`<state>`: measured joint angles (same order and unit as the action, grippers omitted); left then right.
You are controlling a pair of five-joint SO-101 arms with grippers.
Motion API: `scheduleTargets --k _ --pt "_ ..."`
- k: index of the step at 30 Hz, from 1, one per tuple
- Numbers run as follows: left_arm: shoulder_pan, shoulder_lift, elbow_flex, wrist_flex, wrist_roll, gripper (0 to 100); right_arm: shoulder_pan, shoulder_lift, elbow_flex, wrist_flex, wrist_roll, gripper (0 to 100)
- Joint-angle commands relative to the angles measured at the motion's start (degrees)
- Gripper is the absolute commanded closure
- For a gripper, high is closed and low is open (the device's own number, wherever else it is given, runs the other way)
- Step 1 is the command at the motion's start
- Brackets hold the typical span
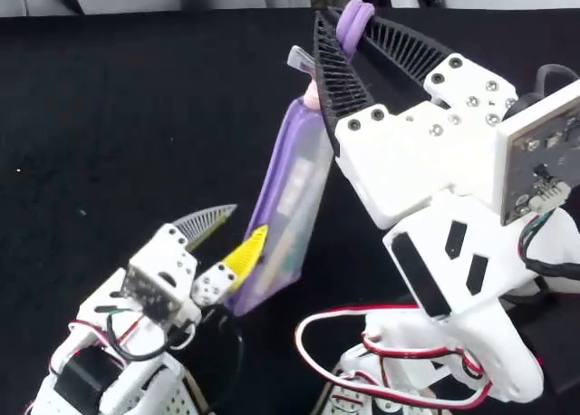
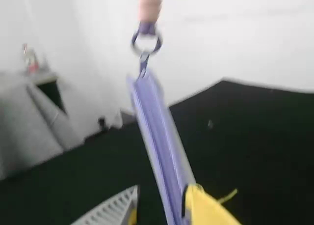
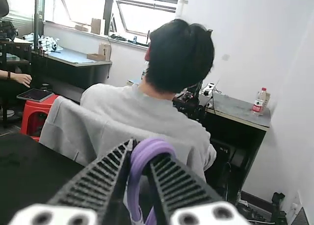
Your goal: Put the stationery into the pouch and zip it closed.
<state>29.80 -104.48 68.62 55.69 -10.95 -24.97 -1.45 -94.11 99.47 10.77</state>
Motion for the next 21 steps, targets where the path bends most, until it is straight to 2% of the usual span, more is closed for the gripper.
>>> scheduleTargets --k 1,6,14,21 --pt "-1.4 0.2 1.7 -2.9 0.2 84 -1.0 -1.5 -0.3 1.8 -0.3 98.7" --pt "-1.1 0.3 5.5 -6.0 0.1 84 -1.0 -1.5 -0.3 1.8 -0.3 98.7" --pt "8.7 0.4 9.2 -6.7 0.0 84 -1.0 -1.5 -0.3 1.8 -0.3 98.7" --pt "8.8 0.4 13.5 -8.0 -4.0 84 -1.0 -1.5 -0.4 1.8 -0.4 98.7"
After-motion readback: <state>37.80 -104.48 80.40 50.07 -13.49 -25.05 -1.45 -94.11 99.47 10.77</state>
